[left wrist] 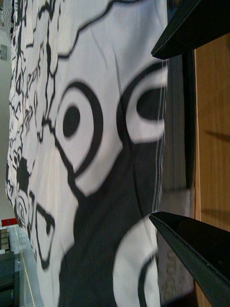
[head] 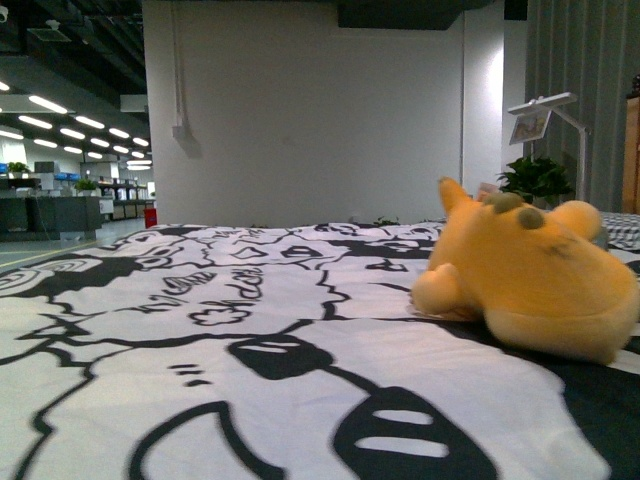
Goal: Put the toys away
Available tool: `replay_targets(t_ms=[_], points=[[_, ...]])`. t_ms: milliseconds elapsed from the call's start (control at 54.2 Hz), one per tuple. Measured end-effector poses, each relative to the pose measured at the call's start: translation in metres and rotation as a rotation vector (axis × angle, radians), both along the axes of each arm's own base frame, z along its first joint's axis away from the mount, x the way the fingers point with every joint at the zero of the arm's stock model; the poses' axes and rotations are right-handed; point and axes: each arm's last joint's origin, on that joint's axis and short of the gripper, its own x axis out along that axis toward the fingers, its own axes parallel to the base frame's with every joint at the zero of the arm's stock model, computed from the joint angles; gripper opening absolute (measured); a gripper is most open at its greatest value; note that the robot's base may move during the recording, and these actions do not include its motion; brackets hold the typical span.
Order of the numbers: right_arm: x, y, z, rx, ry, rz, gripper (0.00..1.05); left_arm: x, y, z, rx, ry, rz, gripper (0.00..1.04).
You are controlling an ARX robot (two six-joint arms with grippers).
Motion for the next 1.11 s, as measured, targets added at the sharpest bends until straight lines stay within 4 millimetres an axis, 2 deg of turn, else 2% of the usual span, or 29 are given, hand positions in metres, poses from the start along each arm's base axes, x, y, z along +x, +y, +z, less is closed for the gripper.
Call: replay_targets(t_ms=[221,350,590,756,1106], points=[[0.000,0.000,0.000,0.000,0.000,0.000,0.98,0.000,0.000,0.000,-0.001,-0.001,0.000,0.98],[0.005,-0.002,-0.007,0.130,0.103,-0.253,0.98,0.000,0.000,0.000,0.000,-0.001,-0.001,0.98],[0.023,-0.002,0.019,0.204,0.021,-0.268,0.98,0.000,0.000,0.000,0.000,-0.001,-0.002,0.98],[0.048,-0.003,0.039,0.211,-0.039,-0.281,0.98,0.000,0.000,0.000,0.000,-0.001,-0.002,0.98],[0.119,-0.004,0.081,0.151,-0.134,-0.324,0.98,0.000,0.000,0.000,0.000,-0.001,-0.002,0.98]])
